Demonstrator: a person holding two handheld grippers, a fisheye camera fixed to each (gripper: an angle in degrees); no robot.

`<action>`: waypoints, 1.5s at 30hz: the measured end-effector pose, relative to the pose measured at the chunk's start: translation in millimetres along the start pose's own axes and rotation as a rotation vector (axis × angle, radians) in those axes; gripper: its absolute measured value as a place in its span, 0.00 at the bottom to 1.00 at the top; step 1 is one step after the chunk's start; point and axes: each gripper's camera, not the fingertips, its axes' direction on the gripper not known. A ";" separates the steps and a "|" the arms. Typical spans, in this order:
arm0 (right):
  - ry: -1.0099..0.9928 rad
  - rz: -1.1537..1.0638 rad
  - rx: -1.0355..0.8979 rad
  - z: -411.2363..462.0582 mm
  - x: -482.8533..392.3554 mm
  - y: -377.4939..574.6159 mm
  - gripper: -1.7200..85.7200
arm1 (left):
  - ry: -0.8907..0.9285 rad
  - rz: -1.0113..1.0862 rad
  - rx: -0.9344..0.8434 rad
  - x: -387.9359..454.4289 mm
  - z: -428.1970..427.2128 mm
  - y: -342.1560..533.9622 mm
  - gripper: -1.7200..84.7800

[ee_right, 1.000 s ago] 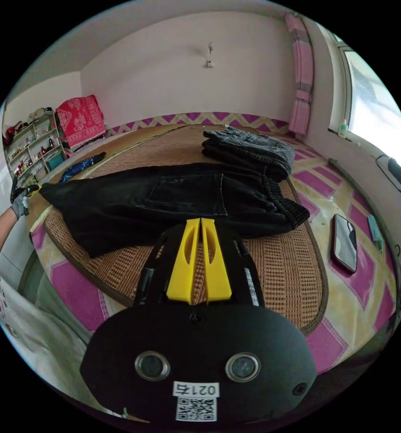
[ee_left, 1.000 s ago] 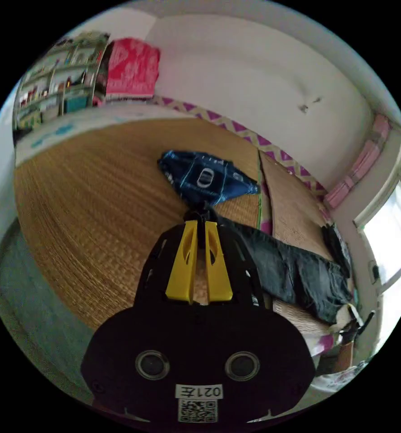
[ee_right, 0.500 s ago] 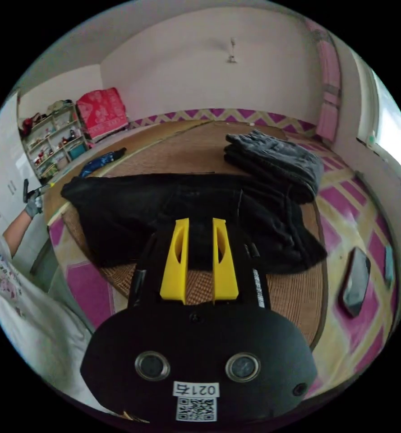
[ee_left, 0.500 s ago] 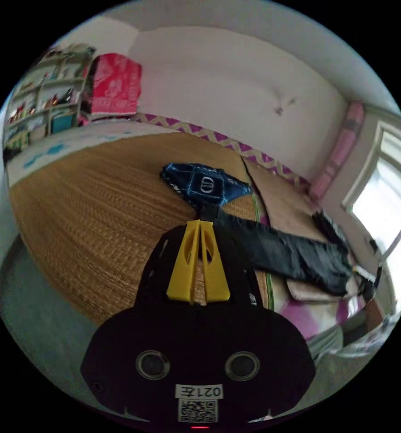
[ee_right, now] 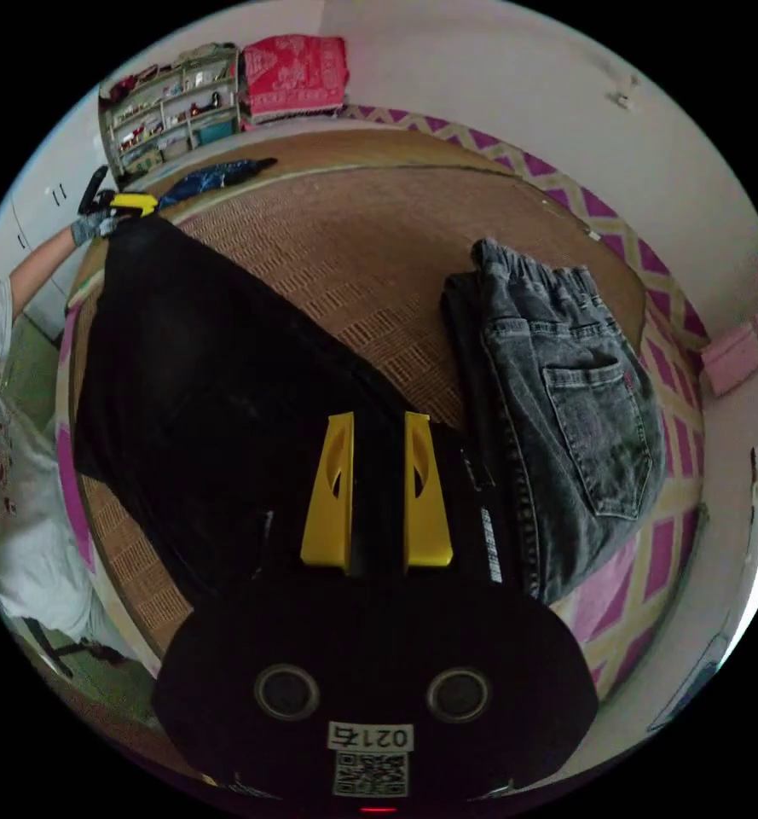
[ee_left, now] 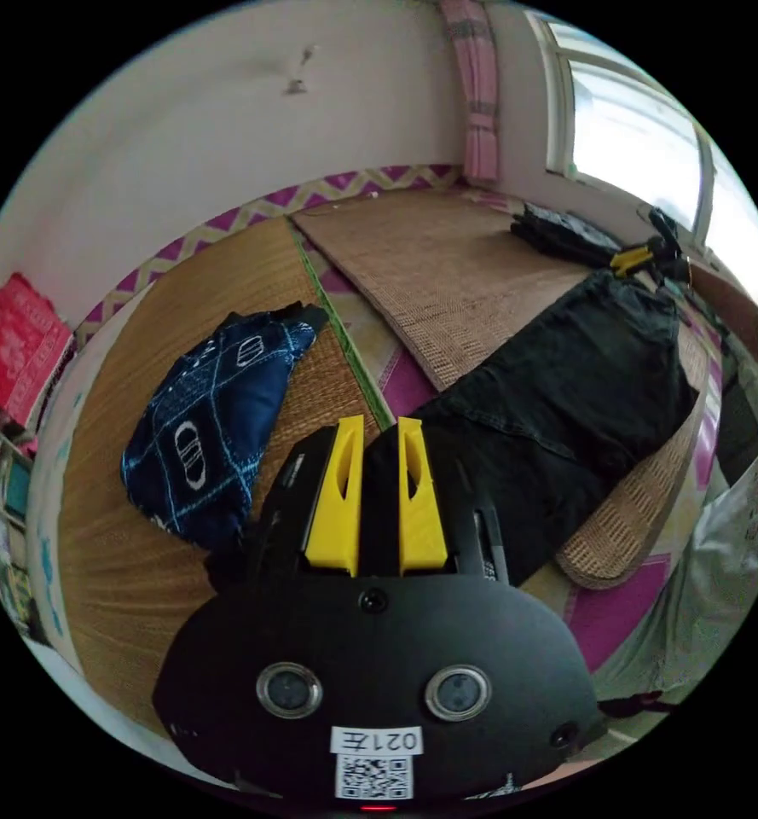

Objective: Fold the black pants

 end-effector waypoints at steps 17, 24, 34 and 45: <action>-0.310 -0.037 0.179 -102.2 45.6 37.1 0.01 | 0.250 0.086 -0.105 -1.7 -35.9 -5.5 0.12; -0.296 -0.026 0.216 -141.4 45.8 55.9 0.01 | 0.215 0.148 -0.061 2.5 -83.0 0.4 0.02; -0.309 -0.045 0.310 -228.7 34.2 113.6 0.01 | 0.272 0.126 0.265 -2.2 -249.9 48.1 0.01; -0.458 -0.073 0.334 -293.7 -88.0 296.8 0.01 | 0.420 0.040 0.289 46.4 -371.8 186.6 0.01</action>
